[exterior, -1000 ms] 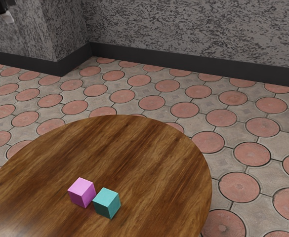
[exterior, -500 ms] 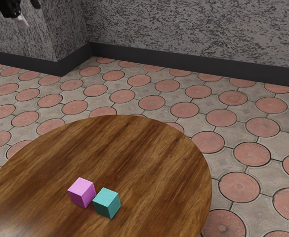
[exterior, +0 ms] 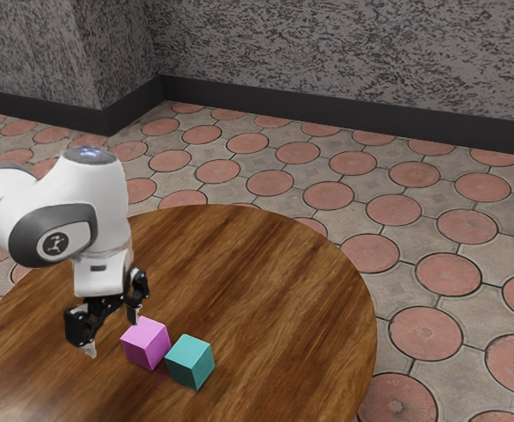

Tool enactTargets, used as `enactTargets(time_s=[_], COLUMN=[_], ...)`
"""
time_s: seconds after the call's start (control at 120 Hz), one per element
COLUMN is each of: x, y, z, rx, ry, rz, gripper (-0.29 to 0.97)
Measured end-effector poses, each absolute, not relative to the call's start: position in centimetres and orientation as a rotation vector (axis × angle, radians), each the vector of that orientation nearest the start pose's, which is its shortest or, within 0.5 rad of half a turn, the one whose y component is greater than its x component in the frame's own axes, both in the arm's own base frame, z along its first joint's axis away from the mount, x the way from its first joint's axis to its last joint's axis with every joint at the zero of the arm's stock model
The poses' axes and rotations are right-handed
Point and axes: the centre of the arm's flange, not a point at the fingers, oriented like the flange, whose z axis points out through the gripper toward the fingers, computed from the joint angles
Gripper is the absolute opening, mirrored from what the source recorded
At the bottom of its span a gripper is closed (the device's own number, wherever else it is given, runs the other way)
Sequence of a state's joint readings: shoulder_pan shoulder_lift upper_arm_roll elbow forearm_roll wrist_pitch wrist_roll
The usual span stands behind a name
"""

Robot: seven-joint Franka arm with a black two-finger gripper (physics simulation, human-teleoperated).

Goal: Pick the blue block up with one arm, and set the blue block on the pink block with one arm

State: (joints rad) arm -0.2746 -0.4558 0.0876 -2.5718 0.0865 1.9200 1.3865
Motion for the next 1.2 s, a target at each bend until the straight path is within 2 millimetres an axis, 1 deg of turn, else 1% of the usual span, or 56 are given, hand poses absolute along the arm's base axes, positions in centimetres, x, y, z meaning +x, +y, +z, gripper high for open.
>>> enactTargets(time_s=[0.05,0.1,0.158,0.192,0.333,0.367,0.433,0.483,0.533,0.583,0.675,0.817,1.0,1.1,1.2], x=[36.9,37.4,37.3,37.2,37.3,37.3,36.8,36.8,36.9,37.3,38.2,39.1,39.5,39.7,39.9], y=[-6.9,-7.2,-7.2,-7.1,-7.1,-7.8,-9.4,-10.2,-11.1,-11.7,-12.5,-13.1,-13.2,-13.1,-13.0], z=[38.7,38.3,37.7,37.6,38.2,38.3,37.9,37.6,36.8,35.5,33.9,32.9,32.1,31.6,31.4], rx=[-2.134,-2.031,-1.934,-1.86,-1.451,-1.323,-1.058,-0.893,-0.75,-0.625,-0.423,-0.191,0.04,0.13,0.141], ry=[2.349,2.394,2.458,2.498,2.704,2.752,2.845,2.897,2.947,2.989,3.015,3.017,3.014,3.018,3.029], rz=[0.259,0.205,0.2,0.204,0.2,0.202,0.22,0.226,0.227,0.216,0.165,0.103,0.085,0.082,0.033], gripper=[0.68,0.68,0.68,0.68,0.68,0.68,0.68,0.68,0.68,0.68,0.68,0.68,0.68,0.68,0.68])
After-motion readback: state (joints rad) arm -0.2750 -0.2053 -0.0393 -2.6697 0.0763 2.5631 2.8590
